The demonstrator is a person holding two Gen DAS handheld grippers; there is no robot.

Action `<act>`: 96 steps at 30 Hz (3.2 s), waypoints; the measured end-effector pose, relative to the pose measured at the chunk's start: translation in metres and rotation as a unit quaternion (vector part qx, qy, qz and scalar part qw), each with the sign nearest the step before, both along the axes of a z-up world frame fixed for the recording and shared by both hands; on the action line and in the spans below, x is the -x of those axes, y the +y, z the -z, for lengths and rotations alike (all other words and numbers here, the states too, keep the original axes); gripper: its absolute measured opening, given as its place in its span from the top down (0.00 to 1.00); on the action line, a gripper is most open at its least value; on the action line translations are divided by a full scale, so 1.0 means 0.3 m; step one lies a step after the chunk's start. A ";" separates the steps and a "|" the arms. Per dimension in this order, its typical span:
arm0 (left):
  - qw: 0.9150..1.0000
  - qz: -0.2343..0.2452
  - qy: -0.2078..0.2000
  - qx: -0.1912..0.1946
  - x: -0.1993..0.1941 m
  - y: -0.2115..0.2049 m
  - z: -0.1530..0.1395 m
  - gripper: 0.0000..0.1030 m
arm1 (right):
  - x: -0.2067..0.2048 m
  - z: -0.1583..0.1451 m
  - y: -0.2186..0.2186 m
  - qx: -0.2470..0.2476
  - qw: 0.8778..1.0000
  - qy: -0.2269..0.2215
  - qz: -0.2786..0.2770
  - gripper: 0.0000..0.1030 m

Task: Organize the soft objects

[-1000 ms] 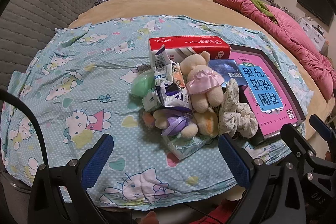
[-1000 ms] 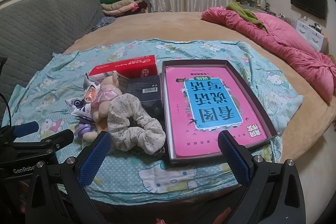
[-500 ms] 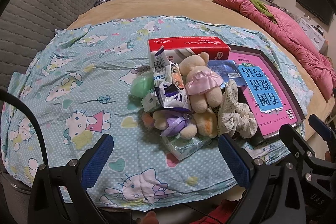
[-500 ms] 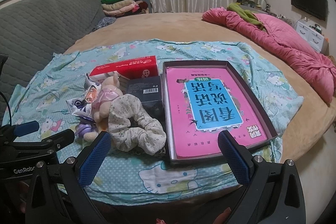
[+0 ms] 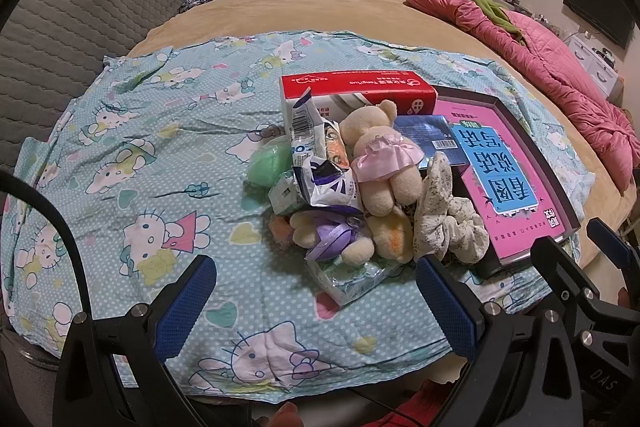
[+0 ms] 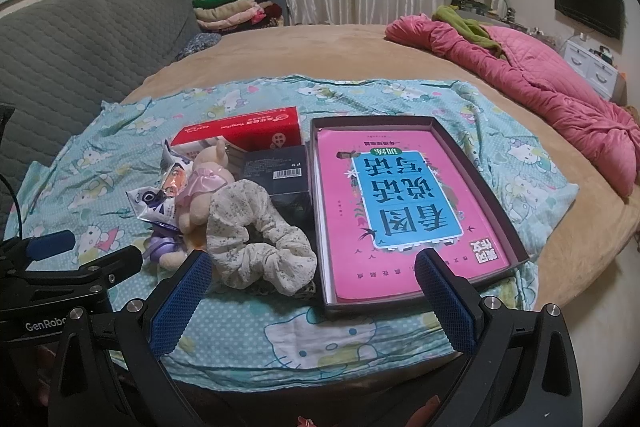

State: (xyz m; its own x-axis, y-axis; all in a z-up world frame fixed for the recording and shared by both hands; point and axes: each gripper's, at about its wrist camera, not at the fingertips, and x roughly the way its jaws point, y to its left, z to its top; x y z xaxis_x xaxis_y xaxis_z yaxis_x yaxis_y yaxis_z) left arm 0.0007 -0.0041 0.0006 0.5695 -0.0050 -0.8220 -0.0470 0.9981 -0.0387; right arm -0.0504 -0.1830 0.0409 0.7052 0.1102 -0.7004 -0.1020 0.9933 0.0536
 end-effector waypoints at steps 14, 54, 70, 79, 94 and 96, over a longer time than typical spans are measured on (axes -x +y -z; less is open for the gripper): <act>1.000 -0.001 -0.001 0.029 -0.013 0.018 0.000 0.02 | -0.001 0.013 0.000 -0.001 1.000 0.003 -0.005 0.02; 0.985 0.008 0.078 0.156 -0.324 0.134 0.148 0.53 | -0.252 0.187 0.148 -0.032 0.992 0.044 -0.115 0.14; 0.980 0.016 0.056 0.193 -0.304 0.165 0.115 0.72 | -0.241 0.145 0.103 -0.081 0.987 0.008 -0.141 0.89; 0.982 0.016 0.022 0.186 -0.263 0.169 0.016 0.73 | -0.206 0.057 0.055 -0.099 0.986 -0.038 -0.130 0.89; 0.985 0.045 -0.004 0.169 -0.231 0.046 -0.112 0.73 | -0.179 -0.024 -0.127 -0.113 0.989 -0.084 -0.055 0.89; 0.985 0.057 -0.004 0.161 -0.225 0.004 -0.119 0.73 | -0.177 -0.033 -0.175 -0.117 0.989 -0.088 -0.030 0.89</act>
State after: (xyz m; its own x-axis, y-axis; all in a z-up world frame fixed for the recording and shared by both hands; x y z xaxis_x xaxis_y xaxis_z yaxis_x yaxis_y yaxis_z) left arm 0.0682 -0.0030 0.0363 0.5572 -0.3295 -0.7622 0.0657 0.9325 -0.3551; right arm 0.0028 -0.2355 0.0509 0.8010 0.2997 -0.5183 -0.1875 0.9477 0.2582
